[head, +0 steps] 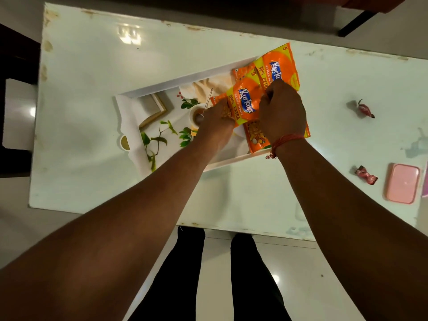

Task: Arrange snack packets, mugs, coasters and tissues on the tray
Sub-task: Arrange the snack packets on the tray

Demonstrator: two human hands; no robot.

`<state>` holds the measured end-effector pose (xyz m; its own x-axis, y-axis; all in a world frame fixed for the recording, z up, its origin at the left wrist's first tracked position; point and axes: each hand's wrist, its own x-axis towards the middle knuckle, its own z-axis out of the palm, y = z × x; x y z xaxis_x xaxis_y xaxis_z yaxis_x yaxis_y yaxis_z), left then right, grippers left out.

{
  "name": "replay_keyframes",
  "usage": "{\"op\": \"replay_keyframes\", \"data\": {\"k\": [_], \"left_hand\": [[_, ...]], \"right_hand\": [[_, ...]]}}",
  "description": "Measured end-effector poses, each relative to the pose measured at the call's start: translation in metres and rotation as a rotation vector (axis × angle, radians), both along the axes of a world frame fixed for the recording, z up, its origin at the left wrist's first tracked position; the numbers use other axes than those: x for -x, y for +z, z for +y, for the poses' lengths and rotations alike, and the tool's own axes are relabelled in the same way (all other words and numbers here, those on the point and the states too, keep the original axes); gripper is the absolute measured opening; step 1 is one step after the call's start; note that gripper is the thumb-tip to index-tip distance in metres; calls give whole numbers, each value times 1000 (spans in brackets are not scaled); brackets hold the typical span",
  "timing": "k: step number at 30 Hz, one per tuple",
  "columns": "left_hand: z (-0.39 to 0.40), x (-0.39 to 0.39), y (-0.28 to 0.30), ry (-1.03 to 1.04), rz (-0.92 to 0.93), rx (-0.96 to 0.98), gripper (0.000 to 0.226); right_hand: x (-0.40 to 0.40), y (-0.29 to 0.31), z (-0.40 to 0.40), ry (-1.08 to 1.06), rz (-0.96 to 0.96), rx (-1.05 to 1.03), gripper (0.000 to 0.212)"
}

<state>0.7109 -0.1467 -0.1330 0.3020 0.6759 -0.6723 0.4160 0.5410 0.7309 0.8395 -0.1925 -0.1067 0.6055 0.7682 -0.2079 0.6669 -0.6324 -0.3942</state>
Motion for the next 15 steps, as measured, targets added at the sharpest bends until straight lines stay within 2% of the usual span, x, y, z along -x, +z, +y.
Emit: {"op": "replay_keyframes", "data": {"k": [5, 15], "left_hand": [[-1, -6, -4, -8, 36, -15, 41], [-1, -11, -3, -55, 61, -43, 46]], "right_hand": [[-8, 1, -5, 73, -167, 103, 37], [-20, -1, -6, 41, -150, 84, 37]]}}
